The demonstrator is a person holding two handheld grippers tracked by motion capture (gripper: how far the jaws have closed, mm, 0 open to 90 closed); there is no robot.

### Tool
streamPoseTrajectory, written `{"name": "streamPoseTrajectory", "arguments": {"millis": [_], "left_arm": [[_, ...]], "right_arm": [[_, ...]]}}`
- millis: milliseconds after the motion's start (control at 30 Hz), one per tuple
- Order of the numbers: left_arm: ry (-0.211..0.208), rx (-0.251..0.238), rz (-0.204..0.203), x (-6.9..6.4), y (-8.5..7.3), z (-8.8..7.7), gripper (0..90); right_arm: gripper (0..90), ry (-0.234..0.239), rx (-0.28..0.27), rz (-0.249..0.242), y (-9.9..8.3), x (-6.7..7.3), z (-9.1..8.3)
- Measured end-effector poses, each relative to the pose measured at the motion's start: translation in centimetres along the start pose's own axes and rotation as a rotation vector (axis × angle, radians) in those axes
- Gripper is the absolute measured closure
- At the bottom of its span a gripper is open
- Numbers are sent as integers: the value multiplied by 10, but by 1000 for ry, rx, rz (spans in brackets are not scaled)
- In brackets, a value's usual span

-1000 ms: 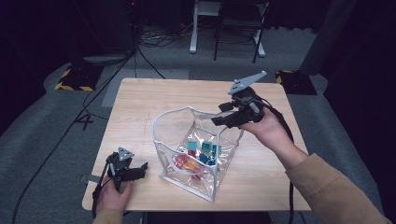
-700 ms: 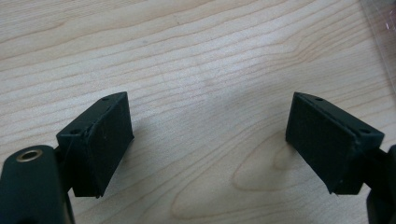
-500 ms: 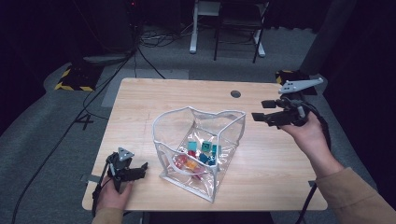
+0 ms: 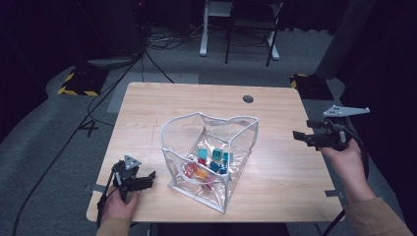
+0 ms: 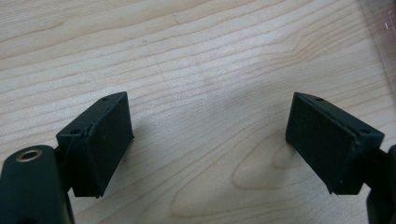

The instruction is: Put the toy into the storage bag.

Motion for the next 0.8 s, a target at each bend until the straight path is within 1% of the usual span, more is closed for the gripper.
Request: {"name": "streamPoseTrajectory", "arguments": {"millis": [33, 67, 100, 167, 200, 233, 267, 300, 333, 367, 400, 433, 467, 500, 567, 633, 667, 700, 733, 767, 800], "left_arm": [[0, -1, -1, 0, 0, 0, 150], [0, -1, -1, 0, 0, 0, 150], [0, 1, -1, 0, 0, 0, 150], [0, 1, -1, 0, 0, 0, 150], [0, 0, -1, 0, 0, 0, 150], [0, 0, -2, 0, 0, 0, 150], [0, 0, -1, 0, 0, 0, 150], [0, 0, -1, 0, 0, 0, 150], [1, -1, 0, 0, 0, 0, 150], [1, -1, 0, 0, 0, 0, 150], [0, 1, -1, 0, 0, 0, 150], [0, 0, -2, 0, 0, 0, 150], [0, 0, -2, 0, 0, 0, 150], [0, 1, -1, 0, 0, 0, 150], [0, 0, -1, 0, 0, 0, 150], [0, 1, -1, 0, 0, 0, 150], [0, 1, -1, 0, 0, 0, 150], [0, 0, -1, 0, 0, 0, 150], [0, 0, -1, 0, 0, 0, 150], [-1, 1, -1, 0, 0, 0, 150], [0, 1, -1, 0, 0, 0, 150]], "right_arm": [[222, 0, 33, 12, -12, -5, 2], [222, 0, 33, 12, -12, -5, 2], [219, 9, 67, 31, -24, -11, 5], [216, -9, 74, 43, -36, -15, 7], [216, -9, 74, 43, -36, -15, 7], [214, -20, 80, 56, -49, -20, 11], [214, -23, 80, 63, -55, -22, 12], [214, -23, 80, 63, -55, -22, 12], [214, -25, 88, 76, -68, -26, 17], [214, -25, 88, 76, -68, -26, 17], [214, -26, 94, 97, -80, -29, 22], [215, -24, 98, 103, -87, -31, 25], [215, -24, 98, 103, -87, -31, 25], [219, -26, 106, 111, -99, -33, 30], [223, -41, 107, 99, -110, -35, 35], [224, -42, 111, 103, -122, -36, 41], [224, -42, 111, 103, -122, -36, 41], [224, -45, 117, 108, -132, -37, 47], [224, -45, 117, 108, -132, -37, 47], [225, -60, 113, 95, -142, -37, 51], [226, -63, 108, 90, -146, -37, 53]]}}
Point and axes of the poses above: each handheld gripper's, and its own axes: z roughly forward along the jaws, y roughly out of its top, x roughly to its left, the point moved 1 cm from there along z, roughly forward along the jaws, and after that the axes turned 8 degrees about z, right-handed, at the moved point
